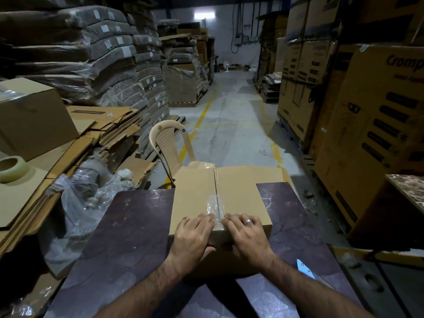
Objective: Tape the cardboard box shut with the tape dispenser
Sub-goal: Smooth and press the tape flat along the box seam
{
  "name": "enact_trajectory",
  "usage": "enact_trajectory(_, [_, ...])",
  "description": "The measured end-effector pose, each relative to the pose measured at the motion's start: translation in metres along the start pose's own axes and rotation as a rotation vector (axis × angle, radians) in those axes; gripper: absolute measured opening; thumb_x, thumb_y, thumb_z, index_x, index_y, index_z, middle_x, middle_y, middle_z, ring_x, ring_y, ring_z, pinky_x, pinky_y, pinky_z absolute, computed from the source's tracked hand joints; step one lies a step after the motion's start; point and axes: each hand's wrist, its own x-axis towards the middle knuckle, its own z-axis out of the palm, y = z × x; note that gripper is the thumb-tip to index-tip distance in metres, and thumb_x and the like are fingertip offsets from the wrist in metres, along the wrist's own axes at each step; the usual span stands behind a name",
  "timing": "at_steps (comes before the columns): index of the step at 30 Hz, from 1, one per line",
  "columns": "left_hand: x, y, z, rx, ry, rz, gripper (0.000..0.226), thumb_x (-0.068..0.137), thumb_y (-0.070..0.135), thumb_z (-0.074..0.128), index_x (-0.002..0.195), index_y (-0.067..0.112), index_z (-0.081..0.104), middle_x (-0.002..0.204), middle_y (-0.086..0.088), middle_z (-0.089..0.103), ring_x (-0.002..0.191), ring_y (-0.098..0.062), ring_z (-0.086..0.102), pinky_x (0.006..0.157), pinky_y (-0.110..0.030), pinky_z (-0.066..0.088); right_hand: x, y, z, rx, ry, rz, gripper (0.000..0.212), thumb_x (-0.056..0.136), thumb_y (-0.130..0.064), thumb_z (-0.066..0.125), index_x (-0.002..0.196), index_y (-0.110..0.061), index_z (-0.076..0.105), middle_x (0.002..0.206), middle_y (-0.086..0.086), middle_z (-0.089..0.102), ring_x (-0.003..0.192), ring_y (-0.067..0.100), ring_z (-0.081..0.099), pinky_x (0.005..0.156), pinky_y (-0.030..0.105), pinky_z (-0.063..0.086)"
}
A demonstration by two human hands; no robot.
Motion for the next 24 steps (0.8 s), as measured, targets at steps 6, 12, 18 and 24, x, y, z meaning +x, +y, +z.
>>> enact_trajectory(6, [0.001,-0.002,-0.002,-0.083,0.125,0.02,0.061,0.061,0.04,0.085,0.112,0.018,0.058,0.113,0.001,0.071,0.104,-0.016,0.067,0.084,-0.035,0.055,0.011,0.007,-0.007,0.049,0.087,-0.044,0.036,0.066,-0.044,0.072,0.093,-0.022,0.062,0.1,-0.005,0.069,0.072,0.017,0.055,0.061,0.031,0.04])
enact_trajectory(12, [0.003,-0.013,-0.009,-0.263,0.058,-0.032,0.028,0.086,0.037,0.057,0.11,0.026,0.064,0.115,0.006,0.071,0.093,-0.014,0.07,0.075,-0.027,0.059,0.015,0.011,-0.01,0.186,0.139,-0.057,0.024,0.087,-0.046,0.058,0.083,-0.023,0.065,0.086,-0.008,0.068,0.067,0.017,0.053,0.059,0.031,0.042])
enact_trajectory(18, [0.013,-0.008,-0.022,-0.391,0.062,-0.221,0.042,0.091,0.046,0.041,0.11,0.028,0.072,0.109,0.014,0.073,0.098,-0.004,0.068,0.082,-0.022,0.056,0.012,-0.002,-0.019,0.194,0.069,0.08,0.026,0.09,-0.045,0.048,0.093,-0.028,0.068,0.092,-0.01,0.066,0.077,0.014,0.056,0.066,0.032,0.042])
enact_trajectory(24, [0.039,-0.019,-0.034,-0.365,-0.196,-0.237,0.034,0.098,0.038,0.046,0.128,0.031,0.061,0.133,0.015,0.06,0.124,-0.008,0.047,0.104,-0.028,0.035,0.029,-0.007,-0.034,0.186,-0.144,0.201,0.04,0.095,-0.04,0.03,0.108,-0.03,0.066,0.113,-0.01,0.064,0.096,0.015,0.054,0.08,0.038,0.041])
